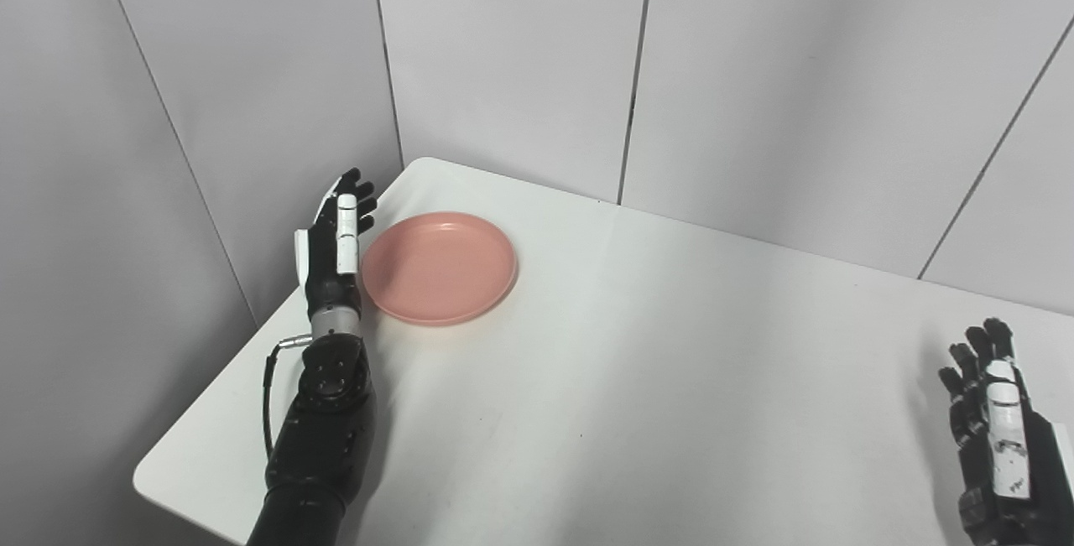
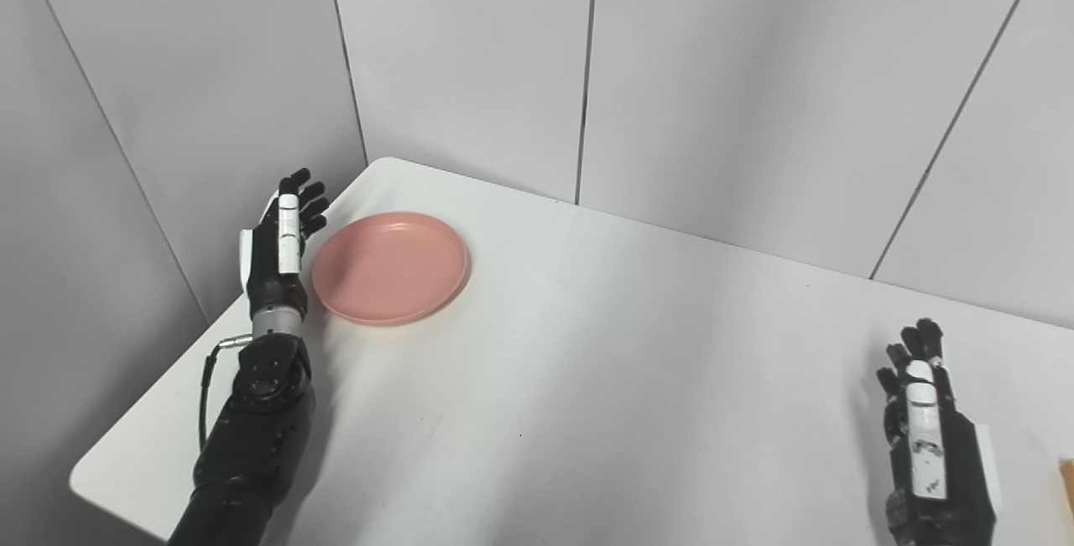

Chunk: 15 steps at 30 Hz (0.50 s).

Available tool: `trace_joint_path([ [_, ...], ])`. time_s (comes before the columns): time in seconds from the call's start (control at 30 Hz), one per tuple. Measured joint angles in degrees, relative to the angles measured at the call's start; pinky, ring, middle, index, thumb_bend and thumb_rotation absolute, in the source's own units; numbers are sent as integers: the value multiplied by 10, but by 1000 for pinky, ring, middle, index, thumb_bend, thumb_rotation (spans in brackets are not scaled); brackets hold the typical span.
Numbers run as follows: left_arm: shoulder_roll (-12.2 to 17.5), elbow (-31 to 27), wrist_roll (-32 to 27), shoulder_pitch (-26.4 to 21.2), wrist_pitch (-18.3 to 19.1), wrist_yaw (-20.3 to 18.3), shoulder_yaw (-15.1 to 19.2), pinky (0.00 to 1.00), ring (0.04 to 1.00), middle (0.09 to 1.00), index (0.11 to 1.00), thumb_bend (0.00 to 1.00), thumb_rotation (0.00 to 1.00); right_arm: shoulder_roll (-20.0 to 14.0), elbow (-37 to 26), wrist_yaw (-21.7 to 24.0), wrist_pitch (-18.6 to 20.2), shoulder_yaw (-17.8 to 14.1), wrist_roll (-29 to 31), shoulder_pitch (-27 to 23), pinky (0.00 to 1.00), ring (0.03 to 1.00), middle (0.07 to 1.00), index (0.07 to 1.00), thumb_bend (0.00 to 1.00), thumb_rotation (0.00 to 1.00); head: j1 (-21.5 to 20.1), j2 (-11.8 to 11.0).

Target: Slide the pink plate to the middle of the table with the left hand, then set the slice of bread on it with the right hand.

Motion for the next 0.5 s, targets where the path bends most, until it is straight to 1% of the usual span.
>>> trace_joint_path([
  [0.2, 2, 2, 5, 0, 1, 0, -1, 864, 814, 816, 810, 739, 1000, -2, 0, 2, 0, -2, 2, 0, 1000, 1000, 1000, 1000, 522, 897, 3, 0],
  [0.3, 2, 2, 5, 0, 1, 0, -1, 904, 818, 814, 811, 736, 1000, -2, 0, 2, 0, -2, 2, 0, 1000, 1000, 1000, 1000, 519, 890, 4, 1],
  [0.5, 3, 2, 10, 0, 4, 6, -2, 911, 815, 809, 808, 741, 1000, -2, 0, 2, 0, -5, 4, 0, 1000, 1000, 1000, 1000, 515, 897, 6, 1],
])
